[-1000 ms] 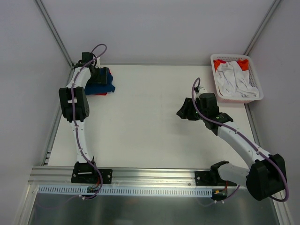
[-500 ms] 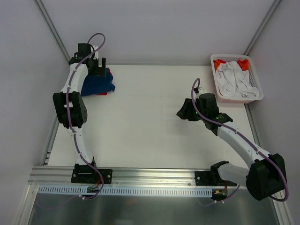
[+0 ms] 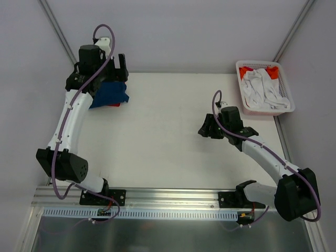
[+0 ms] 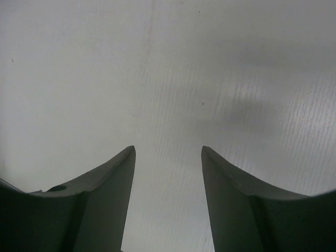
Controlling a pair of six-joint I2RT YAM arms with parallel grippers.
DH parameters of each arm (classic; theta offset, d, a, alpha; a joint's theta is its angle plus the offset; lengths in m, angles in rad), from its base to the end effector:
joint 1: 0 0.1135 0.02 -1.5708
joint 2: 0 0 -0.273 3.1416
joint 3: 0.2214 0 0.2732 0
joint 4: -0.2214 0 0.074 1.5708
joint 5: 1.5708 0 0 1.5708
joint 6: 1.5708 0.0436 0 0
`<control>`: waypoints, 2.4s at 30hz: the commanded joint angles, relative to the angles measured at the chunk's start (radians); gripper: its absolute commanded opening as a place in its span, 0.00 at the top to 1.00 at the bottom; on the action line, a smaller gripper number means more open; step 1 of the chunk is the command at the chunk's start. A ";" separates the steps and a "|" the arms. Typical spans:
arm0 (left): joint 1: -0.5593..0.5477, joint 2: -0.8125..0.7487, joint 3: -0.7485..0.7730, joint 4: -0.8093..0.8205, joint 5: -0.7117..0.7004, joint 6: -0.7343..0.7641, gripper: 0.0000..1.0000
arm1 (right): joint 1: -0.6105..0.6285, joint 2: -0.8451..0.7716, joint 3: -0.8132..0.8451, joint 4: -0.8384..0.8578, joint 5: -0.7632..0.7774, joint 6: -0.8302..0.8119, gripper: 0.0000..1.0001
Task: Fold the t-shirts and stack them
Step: Put the neatly folded tshirt into the corner of the board with the left arm
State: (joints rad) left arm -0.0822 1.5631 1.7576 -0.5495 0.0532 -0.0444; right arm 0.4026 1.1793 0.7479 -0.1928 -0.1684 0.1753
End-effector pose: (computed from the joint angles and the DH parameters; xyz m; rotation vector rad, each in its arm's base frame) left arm 0.3766 -0.0334 0.4560 0.0721 1.9263 -0.1360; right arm 0.2529 0.1156 0.2405 -0.3485 2.2038 0.5056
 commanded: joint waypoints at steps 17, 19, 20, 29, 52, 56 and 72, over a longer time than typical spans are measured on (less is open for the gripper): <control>-0.165 -0.198 -0.375 0.129 0.164 -0.187 0.01 | -0.007 -0.055 0.080 -0.106 0.082 -0.025 0.43; -0.174 -0.205 -0.382 0.131 0.177 -0.193 0.01 | -0.005 -0.061 0.090 -0.120 0.087 -0.022 0.43; -0.182 -0.212 -0.389 0.134 0.180 -0.195 0.01 | -0.004 -0.064 0.091 -0.125 0.096 -0.019 0.43; -0.229 -0.258 -0.454 0.166 0.221 -0.215 0.01 | 0.004 -0.087 0.105 -0.168 0.142 -0.007 0.43; -0.363 -0.284 -0.570 0.223 0.185 -0.238 0.01 | 0.050 -0.038 0.143 -0.180 0.199 0.009 0.43; -0.364 -0.276 -0.566 0.227 0.191 -0.244 0.01 | 0.051 -0.032 0.146 -0.174 0.199 0.006 0.43; -0.364 -0.264 -0.549 0.234 0.178 -0.247 0.01 | 0.053 -0.026 0.162 -0.166 0.190 -0.005 0.43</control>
State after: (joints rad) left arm -0.4335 1.3022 1.1942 -0.3470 0.2306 -0.2813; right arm 0.4496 1.1515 0.8646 -0.3637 0.0154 0.1741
